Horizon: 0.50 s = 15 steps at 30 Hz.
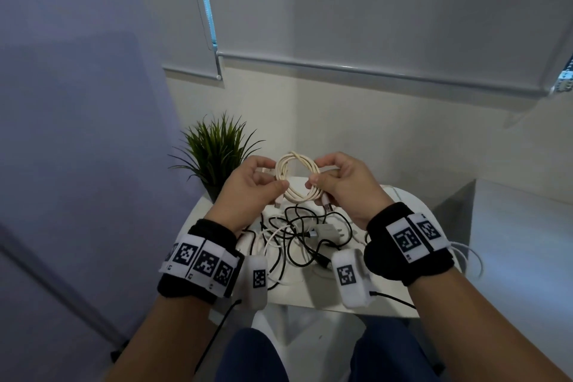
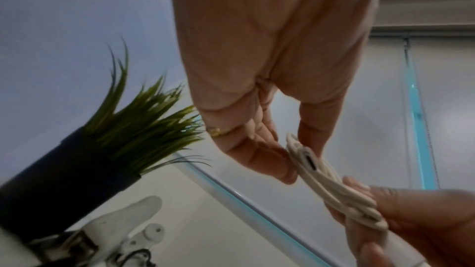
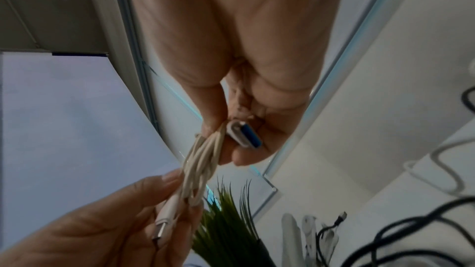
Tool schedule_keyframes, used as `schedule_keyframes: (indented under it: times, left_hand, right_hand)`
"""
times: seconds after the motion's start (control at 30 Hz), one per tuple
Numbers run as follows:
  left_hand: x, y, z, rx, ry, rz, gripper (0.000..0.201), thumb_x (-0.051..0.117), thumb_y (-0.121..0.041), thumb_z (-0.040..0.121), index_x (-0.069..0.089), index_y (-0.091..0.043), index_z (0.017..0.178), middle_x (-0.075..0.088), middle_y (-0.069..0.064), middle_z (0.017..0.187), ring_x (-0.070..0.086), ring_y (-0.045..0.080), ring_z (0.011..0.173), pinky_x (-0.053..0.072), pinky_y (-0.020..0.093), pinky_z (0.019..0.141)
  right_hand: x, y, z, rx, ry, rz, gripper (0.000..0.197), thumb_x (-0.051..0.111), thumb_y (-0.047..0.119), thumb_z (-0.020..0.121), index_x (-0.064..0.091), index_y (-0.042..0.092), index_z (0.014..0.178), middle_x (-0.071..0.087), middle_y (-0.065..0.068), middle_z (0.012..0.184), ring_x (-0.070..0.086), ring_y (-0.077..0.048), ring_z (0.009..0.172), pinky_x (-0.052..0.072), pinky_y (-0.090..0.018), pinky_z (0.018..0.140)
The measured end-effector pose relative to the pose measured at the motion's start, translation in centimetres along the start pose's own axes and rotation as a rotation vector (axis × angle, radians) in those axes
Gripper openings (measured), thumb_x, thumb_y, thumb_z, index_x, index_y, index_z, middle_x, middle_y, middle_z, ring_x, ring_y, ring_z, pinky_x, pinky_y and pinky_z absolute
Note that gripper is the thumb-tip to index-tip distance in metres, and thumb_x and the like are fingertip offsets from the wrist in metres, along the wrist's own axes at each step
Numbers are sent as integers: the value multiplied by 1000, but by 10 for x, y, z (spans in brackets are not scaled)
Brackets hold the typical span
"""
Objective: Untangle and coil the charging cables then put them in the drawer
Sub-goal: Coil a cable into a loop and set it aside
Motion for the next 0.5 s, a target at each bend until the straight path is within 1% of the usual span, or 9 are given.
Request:
schedule_keyframes:
  times: [0.07, 0.1, 0.2, 0.27, 0.33, 0.37, 0.43, 0.47, 0.5]
  left_hand:
    - [-12, 4, -7, -11, -28, -18, 24, 66, -2, 84, 56, -18, 97, 65, 2, 68, 59, 3, 54, 48, 17, 52]
    - [-20, 7, -11, -25, -43, -21, 23, 66, -1, 84, 56, -18, 97, 66, 2, 66, 58, 3, 53, 47, 16, 51]
    - [-47, 23, -23, -78, -100, -3, 22, 66, -2, 84, 55, -15, 97, 67, 4, 64, 58, 6, 50, 46, 19, 49]
    - [-68, 36, -32, -119, -135, 21, 24, 66, -1, 83, 51, -15, 94, 65, 8, 64, 56, 11, 50, 45, 23, 50]
    - [-87, 48, -40, -155, -163, 52, 25, 66, 1, 83, 48, -15, 90, 64, 13, 66, 56, 16, 53, 48, 26, 53]
    - [-96, 53, -44, -171, -173, 68, 24, 65, 1, 84, 48, -15, 90, 63, 13, 65, 55, 16, 53, 49, 26, 55]
    - [-109, 63, -50, -209, -179, 98, 19, 62, 3, 85, 51, -11, 89, 60, 10, 61, 53, 15, 52, 49, 23, 54]
    - [-115, 69, -52, -228, -180, 111, 15, 60, 3, 85, 53, -10, 88, 58, 8, 59, 51, 14, 51, 48, 22, 53]
    - [-121, 75, -54, -247, -186, 124, 13, 59, 4, 86, 55, -9, 86, 56, 7, 59, 50, 12, 50, 48, 20, 52]
  right_hand:
    - [11, -7, 0, 32, 8, 21, 17, 66, 3, 85, 54, 14, 88, 63, -16, 75, 52, -20, 52, 50, -25, 46]
    - [19, -10, 0, 42, 21, 11, 18, 68, 5, 84, 54, 15, 87, 61, -14, 74, 52, -20, 54, 53, -29, 48]
    - [47, -15, -2, 59, 71, -17, 16, 70, 5, 83, 55, 10, 87, 61, -3, 61, 59, -16, 50, 57, -35, 52]
    - [69, -22, -3, 94, 129, -31, 15, 67, 3, 84, 57, 6, 94, 62, -6, 64, 62, -19, 55, 58, -37, 54]
    - [92, -32, -7, 141, 192, -45, 14, 65, 1, 86, 56, 7, 95, 60, -11, 68, 61, -21, 54, 58, -41, 56]
    - [103, -38, -9, 158, 220, -57, 15, 64, -1, 86, 55, 9, 93, 59, -14, 69, 60, -21, 50, 56, -39, 53]
    - [122, -51, -13, 188, 264, -124, 18, 63, -1, 86, 53, 13, 90, 60, -17, 74, 59, -18, 46, 50, -29, 44]
    - [131, -57, -15, 202, 278, -158, 19, 63, -1, 85, 52, 14, 90, 60, -17, 76, 59, -17, 47, 49, -27, 43]
    - [139, -62, -17, 218, 292, -178, 19, 63, -1, 86, 52, 14, 90, 59, -15, 76, 59, -17, 52, 51, -29, 45]
Point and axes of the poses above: each hand's wrist, its own z-axis towards the middle knuckle, its own x-axis out of the palm, y = z × x, the point moved 10 cm from there along z, towards the middle knuckle
